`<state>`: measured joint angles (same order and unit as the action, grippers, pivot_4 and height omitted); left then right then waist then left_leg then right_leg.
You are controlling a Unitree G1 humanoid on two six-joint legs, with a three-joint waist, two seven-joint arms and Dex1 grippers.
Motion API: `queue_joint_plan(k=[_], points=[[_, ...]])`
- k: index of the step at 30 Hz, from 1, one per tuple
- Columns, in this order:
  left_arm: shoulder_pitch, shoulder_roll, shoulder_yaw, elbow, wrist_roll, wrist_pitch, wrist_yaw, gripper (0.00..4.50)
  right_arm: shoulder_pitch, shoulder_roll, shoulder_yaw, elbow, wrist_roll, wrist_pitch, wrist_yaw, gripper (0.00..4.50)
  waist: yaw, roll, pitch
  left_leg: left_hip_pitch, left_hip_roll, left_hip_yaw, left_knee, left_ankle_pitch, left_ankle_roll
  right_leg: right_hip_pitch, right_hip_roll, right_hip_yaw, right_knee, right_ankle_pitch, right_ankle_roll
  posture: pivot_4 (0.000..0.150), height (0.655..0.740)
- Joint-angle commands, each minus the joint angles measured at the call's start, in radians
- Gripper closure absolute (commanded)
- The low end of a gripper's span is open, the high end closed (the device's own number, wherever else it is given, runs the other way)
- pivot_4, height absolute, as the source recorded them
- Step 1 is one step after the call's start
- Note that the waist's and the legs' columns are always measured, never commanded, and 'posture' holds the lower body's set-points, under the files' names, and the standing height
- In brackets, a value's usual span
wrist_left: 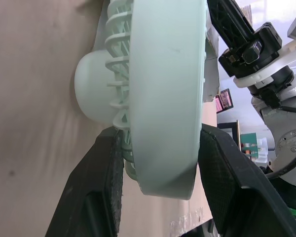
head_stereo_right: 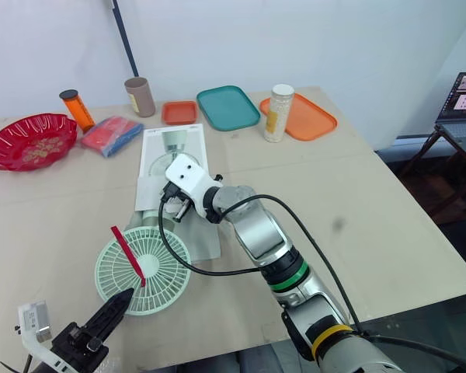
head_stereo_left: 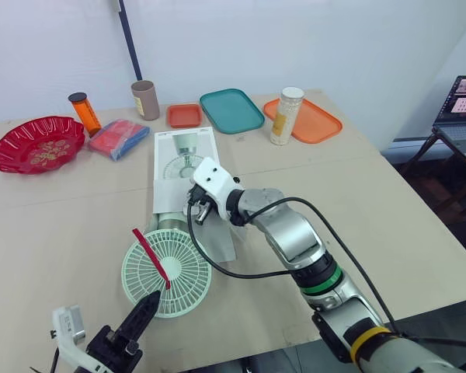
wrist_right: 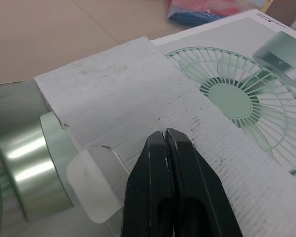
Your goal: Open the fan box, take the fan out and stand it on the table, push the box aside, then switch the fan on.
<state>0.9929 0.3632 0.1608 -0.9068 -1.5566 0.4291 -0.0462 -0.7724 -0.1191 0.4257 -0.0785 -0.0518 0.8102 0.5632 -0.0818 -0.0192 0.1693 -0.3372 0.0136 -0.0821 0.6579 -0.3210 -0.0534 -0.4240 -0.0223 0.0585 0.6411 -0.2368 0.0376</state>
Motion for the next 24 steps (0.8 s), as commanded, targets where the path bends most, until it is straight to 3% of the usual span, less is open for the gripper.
queue_joint_plan(k=[1, 12, 24], points=[[0.078, -0.013, 0.021, 0.049, 0.019, -0.011, 0.018, 2.76, -0.011, -0.001, -0.001, 0.021, -0.007, 0.016, -0.015, 4.50, 0.000, 0.000, 0.000, 0.000, 0.000, 0.000, 0.000, 0.000, 0.000, 0.000, 0.000, 0.000, 0.000, 0.000, 0.000, 0.150, 0.7400], [0.147, -0.060, 0.021, 0.088, -0.037, -0.021, -0.022, 2.76, -0.015, 0.009, 0.006, 0.028, -0.008, 0.032, -0.020, 4.50, -0.004, 0.000, 0.000, 0.000, 0.000, 0.000, 0.000, 0.000, 0.001, 0.000, 0.000, 0.000, 0.000, 0.000, 0.000, 0.150, 0.7400], [0.200, -0.066, 0.050, 0.166, -0.010, -0.007, -0.098, 2.76, -0.009, 0.012, 0.015, 0.028, -0.010, 0.036, -0.026, 4.50, -0.010, 0.000, 0.000, 0.000, 0.001, 0.001, 0.000, -0.002, 0.003, 0.000, 0.001, 0.000, 0.000, -0.001, -0.001, 0.150, 0.7400]])
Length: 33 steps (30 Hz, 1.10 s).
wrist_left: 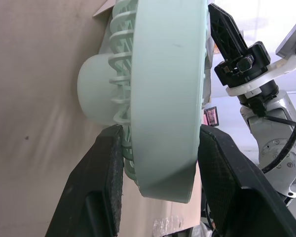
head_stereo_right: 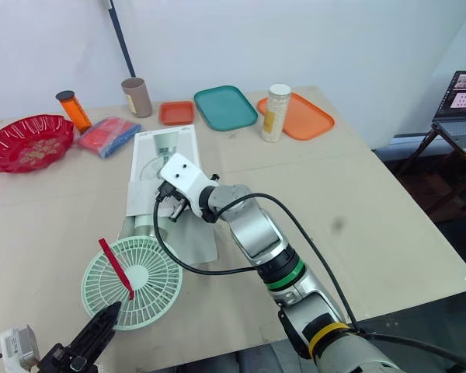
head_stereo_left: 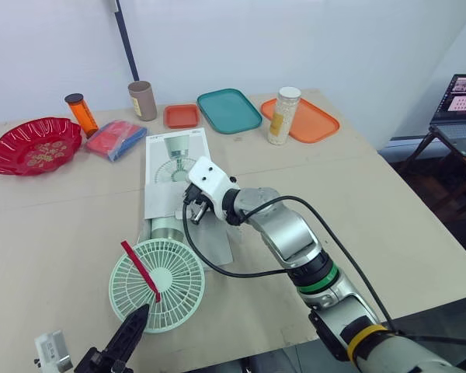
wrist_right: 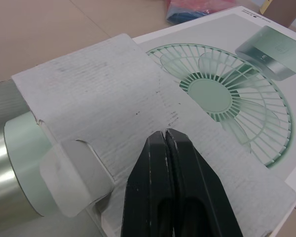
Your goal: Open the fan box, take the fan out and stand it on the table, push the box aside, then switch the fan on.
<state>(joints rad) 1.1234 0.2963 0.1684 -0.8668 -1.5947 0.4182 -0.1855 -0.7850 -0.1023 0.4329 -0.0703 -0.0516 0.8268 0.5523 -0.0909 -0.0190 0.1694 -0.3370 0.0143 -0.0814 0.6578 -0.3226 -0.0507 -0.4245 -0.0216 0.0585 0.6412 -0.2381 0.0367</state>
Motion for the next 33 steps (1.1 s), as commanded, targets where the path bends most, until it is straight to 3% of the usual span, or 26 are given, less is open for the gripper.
queue_joint_plan(k=[1, 32, 33], points=[[0.067, 0.002, 0.049, 0.133, 0.028, 0.005, 0.041, 2.76, 0.004, -0.005, 0.008, 0.018, -0.009, 0.021, -0.015, 4.50, -0.002, 0.000, 0.000, 0.000, 0.000, 0.000, 0.000, 0.000, 0.000, 0.000, 0.000, 0.000, 0.000, 0.000, 0.000, 0.150, 0.7400], [0.078, -0.035, 0.095, 0.082, 0.024, 0.039, -0.005, 2.76, 0.016, -0.048, 0.022, -0.007, -0.012, -0.033, 0.002, 4.50, -0.012, 0.000, -0.001, 0.001, 0.001, 0.000, 0.000, -0.001, 0.001, 0.000, 0.001, 0.001, 0.001, 0.000, -0.001, 0.150, 0.7400], [0.072, -0.038, 0.091, 0.078, 0.024, 0.036, -0.003, 2.28, 0.017, -0.047, 0.023, -0.007, -0.013, -0.034, 0.001, 4.50, -0.012, 0.000, -0.001, 0.001, 0.001, 0.000, 0.000, -0.001, 0.001, 0.000, 0.001, 0.001, 0.001, 0.000, -0.001, 0.150, 0.7400]])
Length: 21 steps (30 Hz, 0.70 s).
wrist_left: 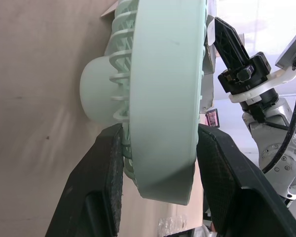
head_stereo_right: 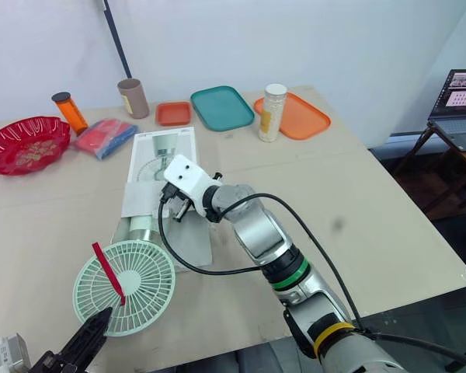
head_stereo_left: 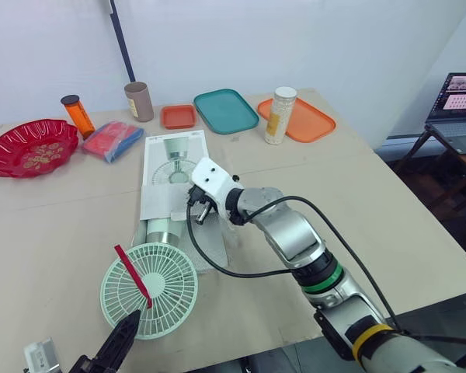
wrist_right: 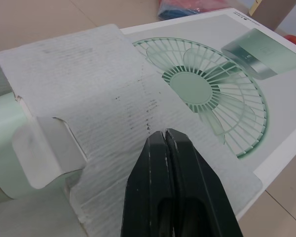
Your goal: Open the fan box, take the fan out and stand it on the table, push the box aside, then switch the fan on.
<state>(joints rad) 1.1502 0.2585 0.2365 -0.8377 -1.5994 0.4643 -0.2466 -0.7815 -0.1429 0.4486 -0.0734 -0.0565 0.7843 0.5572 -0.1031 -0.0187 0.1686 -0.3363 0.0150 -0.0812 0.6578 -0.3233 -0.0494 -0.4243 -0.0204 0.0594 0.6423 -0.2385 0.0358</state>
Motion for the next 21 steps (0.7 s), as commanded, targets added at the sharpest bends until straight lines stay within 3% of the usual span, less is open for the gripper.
queue_joint_plan(k=[1, 4, 6, 7, 13, 21], points=[[0.039, -0.002, 0.021, 0.046, 0.023, -0.012, 0.062, 1.79, 0.013, -0.005, 0.006, -0.003, -0.007, 0.010, -0.006, 4.50, 0.000, 0.000, 0.000, 0.000, 0.000, 0.000, 0.000, 0.000, 0.000, 0.000, 0.000, 0.000, 0.000, 0.000, 0.000, 0.150, 0.7400], [0.027, -0.004, 0.018, 0.033, 0.018, -0.019, 0.077, 0.97, 0.016, -0.004, 0.007, -0.006, -0.008, 0.009, -0.008, 4.50, 0.003, 0.000, 0.001, -0.001, 0.000, -0.001, 0.000, 0.000, 0.000, 0.000, 0.000, 0.000, 0.000, 0.000, 0.000, 0.150, 0.7400], [0.027, -0.004, 0.017, 0.029, 0.021, -0.023, 0.079, 0.16, 0.017, -0.005, 0.007, -0.009, -0.007, 0.009, -0.008, 4.50, 0.003, -0.001, 0.001, -0.001, -0.001, -0.001, 0.000, 0.000, 0.000, 0.000, -0.001, -0.001, 0.000, 0.000, 0.000, 0.150, 0.7400], [0.029, -0.006, 0.017, 0.027, 0.023, -0.024, 0.086, 0.04, 0.018, -0.007, 0.007, -0.012, -0.007, 0.008, -0.007, 4.50, 0.003, -0.001, 0.001, -0.001, -0.001, -0.001, 0.000, 0.000, 0.000, 0.000, -0.001, -0.001, 0.000, 0.000, 0.001, 0.150, 0.7400], [0.059, 0.017, 0.047, -0.008, -0.019, -0.021, 0.089, 0.04, 0.017, -0.025, 0.008, -0.059, -0.003, 0.008, 0.009, 4.50, 0.003, -0.002, 0.002, -0.001, -0.001, -0.001, 0.000, 0.000, 0.000, 0.000, -0.001, -0.001, 0.000, 0.000, 0.001, 0.150, 0.7400], [0.144, 0.160, 0.271, 0.009, -0.207, 0.032, -0.018, 0.04, 0.018, -0.063, -0.064, -0.174, 0.078, 0.000, 0.080, 4.50, 0.004, -0.005, 0.010, -0.004, -0.001, -0.002, 0.001, 0.000, 0.000, -0.003, -0.002, -0.002, 0.000, 0.000, 0.000, 0.150, 0.7400]])
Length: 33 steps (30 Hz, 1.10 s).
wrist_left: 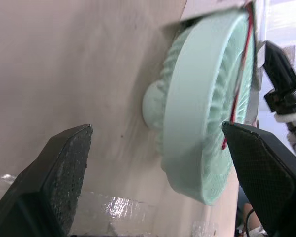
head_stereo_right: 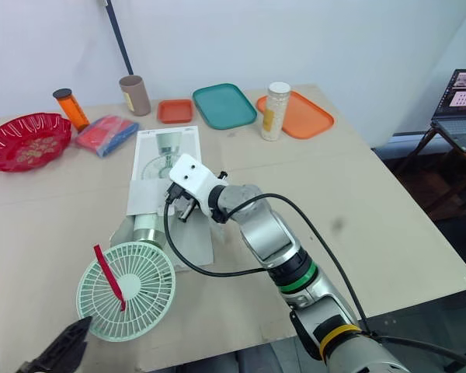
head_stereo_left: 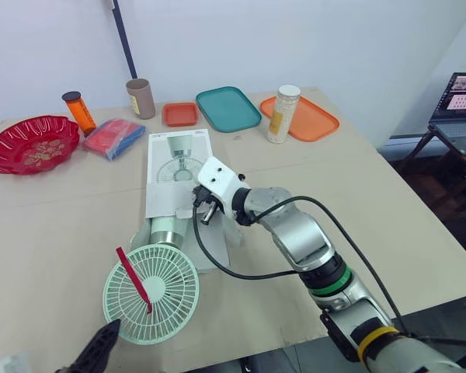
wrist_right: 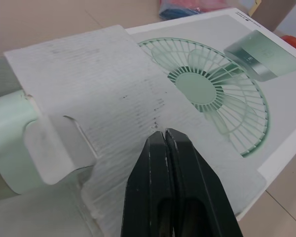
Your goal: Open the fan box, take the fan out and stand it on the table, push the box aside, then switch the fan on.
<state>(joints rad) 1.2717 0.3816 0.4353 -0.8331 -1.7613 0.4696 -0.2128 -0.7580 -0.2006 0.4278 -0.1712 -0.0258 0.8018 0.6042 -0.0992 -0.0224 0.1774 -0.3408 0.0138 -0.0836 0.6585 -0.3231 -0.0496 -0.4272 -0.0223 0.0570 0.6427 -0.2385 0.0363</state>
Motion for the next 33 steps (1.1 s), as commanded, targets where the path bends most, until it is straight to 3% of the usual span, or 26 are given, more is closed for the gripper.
queue_joint_plan(k=[1, 10, 17, 23, 27, 33], points=[[0.024, 0.058, 0.098, 0.013, -0.051, 0.040, -0.069, 0.04, -0.005, -0.013, -0.058, -0.095, 0.069, -0.015, 0.051, 4.50, 0.000, -0.001, 0.002, 0.000, 0.000, 0.000, 0.000, 0.000, 0.000, 0.000, 0.000, 0.000, 0.000, 0.000, 0.000, 0.150, 0.7400], [-0.010, 0.182, 0.222, 0.069, -0.080, 0.125, -0.090, 0.04, 0.001, -0.133, -0.192, -0.349, 0.288, 0.128, 0.182, 4.50, 0.009, -0.002, 0.003, -0.010, 0.000, -0.001, 0.003, 0.000, 0.000, -0.010, 0.000, -0.001, 0.003, 0.007, -0.001, 0.150, 0.7400], [-0.103, 0.263, 0.253, 0.116, 0.016, 0.184, -0.120, 0.04, 0.121, -0.376, -0.285, -0.420, 0.449, 0.008, 0.423, 4.50, 0.028, -0.003, 0.002, -0.011, -0.001, -0.001, 0.005, 0.000, 0.000, -0.010, 0.000, -0.002, 0.003, 0.007, -0.001, 0.150, 0.7400], [-0.177, 0.322, 0.313, 0.196, 0.028, 0.243, -0.155, 0.00, 0.209, -0.513, -0.296, -0.381, 0.457, -0.148, 0.528, 1.87, 0.025, -0.003, 0.002, -0.010, 0.000, 0.001, 0.005, 0.000, 0.000, -0.009, 0.000, -0.001, 0.004, 0.009, -0.002, 0.150, 0.7400], [-0.213, 0.361, 0.328, 0.210, 0.125, 0.281, -0.208, 0.00, 0.218, -0.543, -0.304, -0.346, 0.478, -0.176, 0.553, 0.02, 0.026, -0.004, 0.002, -0.009, 0.000, 0.001, 0.005, 0.000, 0.000, -0.009, 0.000, -0.001, 0.004, 0.009, -0.002, 0.150, 0.7400], [-0.304, 0.392, 0.339, 0.258, 0.166, 0.322, -0.235, 0.00, 0.217, -0.579, -0.315, -0.314, 0.496, -0.210, 0.588, 0.02, 0.031, -0.004, 0.002, -0.009, 0.000, 0.001, 0.006, 0.000, 0.000, -0.009, 0.000, -0.001, 0.004, 0.009, -0.002, 0.150, 0.7400]])
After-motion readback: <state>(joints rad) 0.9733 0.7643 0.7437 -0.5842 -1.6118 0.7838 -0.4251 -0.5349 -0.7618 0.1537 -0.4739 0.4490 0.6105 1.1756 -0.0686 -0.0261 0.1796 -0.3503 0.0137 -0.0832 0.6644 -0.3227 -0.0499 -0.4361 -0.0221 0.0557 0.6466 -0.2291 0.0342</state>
